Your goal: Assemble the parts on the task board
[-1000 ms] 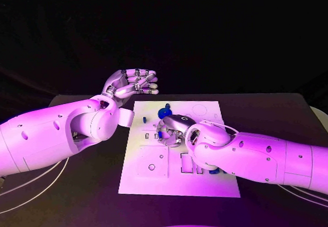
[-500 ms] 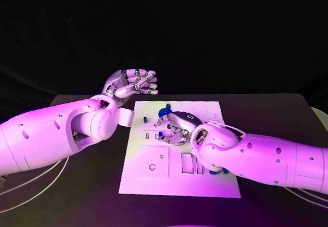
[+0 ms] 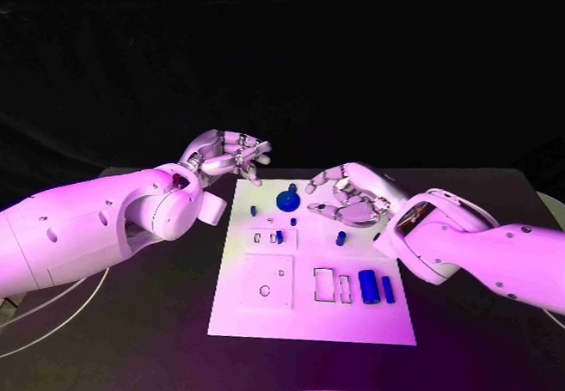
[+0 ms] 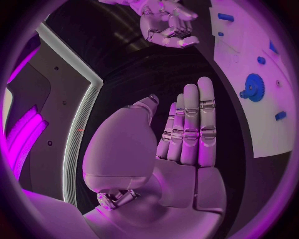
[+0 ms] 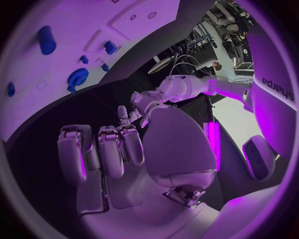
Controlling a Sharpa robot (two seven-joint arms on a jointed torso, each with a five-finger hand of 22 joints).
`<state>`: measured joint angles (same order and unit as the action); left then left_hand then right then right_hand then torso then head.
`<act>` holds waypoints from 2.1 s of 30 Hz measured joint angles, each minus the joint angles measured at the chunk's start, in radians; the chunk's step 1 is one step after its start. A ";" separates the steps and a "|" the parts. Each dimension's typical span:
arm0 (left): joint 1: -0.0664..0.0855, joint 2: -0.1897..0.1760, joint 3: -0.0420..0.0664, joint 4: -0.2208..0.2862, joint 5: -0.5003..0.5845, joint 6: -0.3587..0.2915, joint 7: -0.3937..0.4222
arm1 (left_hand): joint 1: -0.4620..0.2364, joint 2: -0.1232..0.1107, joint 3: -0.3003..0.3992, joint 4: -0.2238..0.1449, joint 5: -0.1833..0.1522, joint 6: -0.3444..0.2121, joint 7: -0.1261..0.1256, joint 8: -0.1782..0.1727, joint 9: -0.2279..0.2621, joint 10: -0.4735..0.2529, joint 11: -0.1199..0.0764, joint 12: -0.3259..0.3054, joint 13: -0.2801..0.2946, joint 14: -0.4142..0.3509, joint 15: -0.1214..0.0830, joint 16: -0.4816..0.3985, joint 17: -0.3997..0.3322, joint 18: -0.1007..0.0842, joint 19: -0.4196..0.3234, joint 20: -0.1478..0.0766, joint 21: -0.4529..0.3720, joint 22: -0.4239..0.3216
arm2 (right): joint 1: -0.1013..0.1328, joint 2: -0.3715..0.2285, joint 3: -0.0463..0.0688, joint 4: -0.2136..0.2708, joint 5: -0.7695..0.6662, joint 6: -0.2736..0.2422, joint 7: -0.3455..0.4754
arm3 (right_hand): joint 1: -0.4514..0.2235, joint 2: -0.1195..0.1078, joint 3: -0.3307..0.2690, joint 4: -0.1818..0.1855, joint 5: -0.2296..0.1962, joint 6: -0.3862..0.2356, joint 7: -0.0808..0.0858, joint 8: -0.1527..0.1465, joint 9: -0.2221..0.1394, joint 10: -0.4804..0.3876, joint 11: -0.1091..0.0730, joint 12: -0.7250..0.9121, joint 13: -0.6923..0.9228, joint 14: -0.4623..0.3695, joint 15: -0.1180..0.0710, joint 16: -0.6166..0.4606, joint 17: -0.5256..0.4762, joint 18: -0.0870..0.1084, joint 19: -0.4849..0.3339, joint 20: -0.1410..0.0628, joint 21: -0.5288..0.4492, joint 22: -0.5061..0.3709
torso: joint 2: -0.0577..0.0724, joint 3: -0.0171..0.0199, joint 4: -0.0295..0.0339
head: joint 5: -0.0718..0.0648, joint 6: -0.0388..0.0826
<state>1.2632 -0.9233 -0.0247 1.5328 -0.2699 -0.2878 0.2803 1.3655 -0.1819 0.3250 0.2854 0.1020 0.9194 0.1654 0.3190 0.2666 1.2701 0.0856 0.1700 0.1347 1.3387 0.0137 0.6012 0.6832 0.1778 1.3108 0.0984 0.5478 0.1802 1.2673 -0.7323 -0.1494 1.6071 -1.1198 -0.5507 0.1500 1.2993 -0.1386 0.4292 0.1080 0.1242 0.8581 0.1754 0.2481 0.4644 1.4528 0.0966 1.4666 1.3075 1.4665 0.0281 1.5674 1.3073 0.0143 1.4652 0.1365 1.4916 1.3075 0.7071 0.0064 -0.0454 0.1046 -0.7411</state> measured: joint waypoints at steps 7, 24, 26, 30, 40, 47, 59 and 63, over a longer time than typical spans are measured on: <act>0.027 0.006 0.001 -0.032 -0.201 0.125 -0.182 | -0.116 0.058 -0.067 0.002 0.000 -0.030 -0.026 0.084 0.085 -0.053 -0.025 0.291 0.254 0.116 -0.027 0.778 0.608 -0.055 0.056 -0.027 0.558 0.615 | 0.034 -0.139 0.002 0.041 0.198 0.017 0.055 | 0.000 0.000 -0.004 0.015 0.007 0.011 -0.008 0.023 0.013 -0.007 -0.007 -0.006 0.000 -0.003 -0.011 -0.004 0.000 0.016 0.001 -0.015 -0.018 0.000 | -0.018 0.0021 -0.0034 | 0.005 -0.006; 0.082 0.109 -0.008 -0.090 -0.660 0.443 -0.617 | -0.245 0.148 -0.175 0.009 0.000 -0.076 -0.057 0.274 0.245 -0.104 -0.057 0.816 0.725 0.129 -0.045 0.966 0.625 -0.094 0.110 -0.046 0.849 1.009 | 0.066 -0.224 0.003 -0.025 0.446 0.065 0.078 | 0.000 0.000 -0.011 0.022 0.019 -0.006 -0.009 0.027 0.015 -0.011 -0.011 -0.017 0.000 0.000 -0.014 -0.008 0.001 0.016 0.001 -0.015 -0.034 0.000 | -0.047 0.0088 0.0017 | 0.016 -0.038; 0.085 0.122 -0.012 -0.096 -0.686 0.466 -0.649 | -0.244 0.151 -0.185 0.008 -0.003 -0.076 -0.057 0.285 0.255 -0.101 -0.060 0.840 0.750 0.129 -0.044 0.966 0.625 -0.094 0.110 -0.046 0.850 1.018 | 0.067 -0.224 0.003 -0.032 0.453 0.068 0.078 | 0.000 0.000 -0.011 0.022 0.019 -0.007 -0.008 0.027 0.016 -0.015 -0.014 -0.018 0.000 0.000 -0.014 -0.008 0.001 0.015 0.001 -0.015 -0.041 0.000 | -0.048 0.0088 0.0021 | 0.016 -0.040; 0.091 0.148 -0.020 -0.116 -0.726 0.504 -0.711 | -0.251 0.157 -0.210 0.009 -0.027 -0.077 -0.063 0.308 0.276 -0.090 -0.060 0.876 0.789 0.125 -0.048 0.966 0.625 -0.094 0.116 -0.048 0.867 1.042 | 0.068 -0.223 0.003 -0.043 0.467 0.072 0.078 | 0.000 0.000 -0.011 0.022 0.019 -0.020 -0.006 0.027 0.017 -0.032 -0.012 -0.035 0.000 0.000 -0.014 -0.013 0.001 0.017 0.000 -0.016 -0.061 0.001 | -0.048 0.0092 0.0027 | 0.018 -0.042; 0.095 0.216 -0.045 -0.159 -0.766 0.539 -0.800 | -0.259 0.149 -0.238 0.010 -0.037 -0.076 -0.064 0.325 0.298 -0.087 -0.064 0.896 0.814 0.128 -0.051 0.966 0.625 -0.110 0.123 -0.048 0.881 1.073 | 0.069 -0.215 0.003 -0.062 0.505 0.073 0.086 | 0.005 -0.005 -0.016 0.026 0.036 -0.064 0.002 0.042 0.024 -0.140 -0.007 -0.143 -0.006 0.000 -0.014 -0.067 0.000 0.063 -0.084 -0.021 -0.199 -0.065 | -0.047 0.0090 0.0011 | 0.023 -0.049; 0.095 0.254 -0.058 -0.186 -0.776 0.543 -0.829 | -0.263 0.153 -0.244 0.010 -0.037 -0.080 -0.068 0.330 0.302 -0.083 -0.068 0.900 0.814 0.128 -0.051 0.966 0.625 -0.110 0.128 -0.050 0.885 1.081 | 0.069 -0.210 0.003 -0.067 0.528 0.070 0.091 | 0.005 -0.005 -0.017 0.027 0.037 -0.070 0.001 0.042 0.025 -0.140 -0.007 -0.145 -0.011 0.000 -0.014 -0.068 0.000 0.063 -0.085 -0.022 -0.206 -0.073 | -0.045 0.0088 0.0003 | 0.021 -0.052; 0.090 0.298 -0.073 -0.223 -0.777 0.552 -0.846 | -0.260 0.156 -0.246 0.007 -0.037 -0.083 -0.071 0.330 0.307 -0.083 -0.068 0.900 0.811 0.128 -0.051 0.966 0.625 -0.109 0.128 -0.050 0.889 1.088 | 0.069 -0.206 0.003 -0.069 0.545 0.063 0.091 | 0.005 -0.005 -0.018 0.029 0.041 -0.070 0.001 0.046 0.026 -0.140 -0.007 -0.148 -0.013 0.000 -0.014 -0.068 0.000 0.063 -0.085 -0.022 -0.210 -0.076 | -0.045 0.0089 0.0015 | 0.015 -0.055; 0.084 0.310 -0.076 -0.236 -0.776 0.557 -0.847 | -0.259 0.157 -0.249 0.010 -0.033 -0.083 -0.071 0.330 0.308 -0.083 -0.068 0.900 0.812 0.128 -0.051 0.966 0.625 -0.109 0.128 -0.050 0.889 1.089 | 0.069 -0.204 0.003 -0.069 0.547 0.062 0.091 | 0.005 -0.005 -0.018 0.029 0.041 -0.070 0.001 0.046 0.026 -0.140 -0.007 -0.148 -0.013 0.000 -0.014 -0.068 0.000 0.063 -0.085 -0.022 -0.210 -0.077 | -0.045 0.0083 0.0019 | 0.014 -0.059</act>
<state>1.3473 -0.6132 -0.1004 1.2967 -1.0457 0.2689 -0.5664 1.1066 -0.0251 0.0759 0.2952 0.0693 0.8364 0.0942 0.6492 0.5750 1.1869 0.0181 1.0699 0.9463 1.4669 -0.0374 1.5673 1.3077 0.0684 1.4384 0.0485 1.4368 1.2694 1.3364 -0.9359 -0.1461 1.5384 -0.5724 -0.4883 0.2408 1.3046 -0.1439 0.4110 0.1366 0.1648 0.7876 0.1767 0.2940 0.4903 1.3130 0.0894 1.3181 1.2949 1.4667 0.0141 1.4994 1.3076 0.0772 1.3803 0.1147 1.2818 1.2306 0.6623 0.0148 -0.0435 0.1187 -0.8001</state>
